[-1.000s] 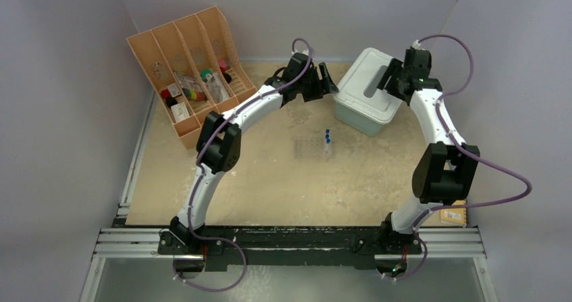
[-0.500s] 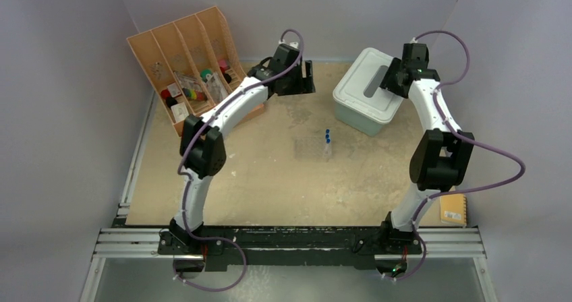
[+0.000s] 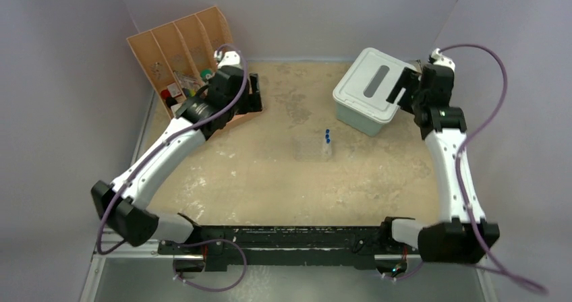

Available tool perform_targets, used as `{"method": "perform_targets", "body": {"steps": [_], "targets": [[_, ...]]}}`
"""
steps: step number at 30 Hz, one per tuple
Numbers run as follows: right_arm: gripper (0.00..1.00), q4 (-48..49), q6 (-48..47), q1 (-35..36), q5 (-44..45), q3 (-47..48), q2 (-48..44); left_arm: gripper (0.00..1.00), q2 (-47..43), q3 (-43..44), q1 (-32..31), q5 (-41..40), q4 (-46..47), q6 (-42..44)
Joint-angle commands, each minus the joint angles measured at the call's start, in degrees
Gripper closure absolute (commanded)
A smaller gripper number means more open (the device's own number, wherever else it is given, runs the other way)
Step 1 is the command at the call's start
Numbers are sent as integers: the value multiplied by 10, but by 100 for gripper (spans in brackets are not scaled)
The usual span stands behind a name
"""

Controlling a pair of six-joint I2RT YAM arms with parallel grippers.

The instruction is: Organize the chemistry lab equipment

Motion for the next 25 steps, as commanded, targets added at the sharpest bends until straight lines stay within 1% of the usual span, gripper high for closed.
{"method": "perform_targets", "body": {"steps": [1,5,10,13,17,20,25], "targets": [[20,-40,0,0,24,-73,-115,19,-122,-61,0,-107,11,-17],[17,-91,-8,0,37,-96,-220,18,-219,-56,0,-174,-29,-5],[5,-136,-17,0,34,-85,-305,17,-302,-37,0,-189,-90,0],[2,-169,-17,0,34,-61,-320,15,-320,-3,0,-220,-143,11],[1,-190,-17,0,42,-28,-336,14,-331,34,0,-236,-181,15],[1,-205,-17,0,48,-4,-339,14,-337,45,0,-234,-198,4],[1,-212,-8,0,47,4,-345,13,-348,37,0,-227,-204,-3]]}}
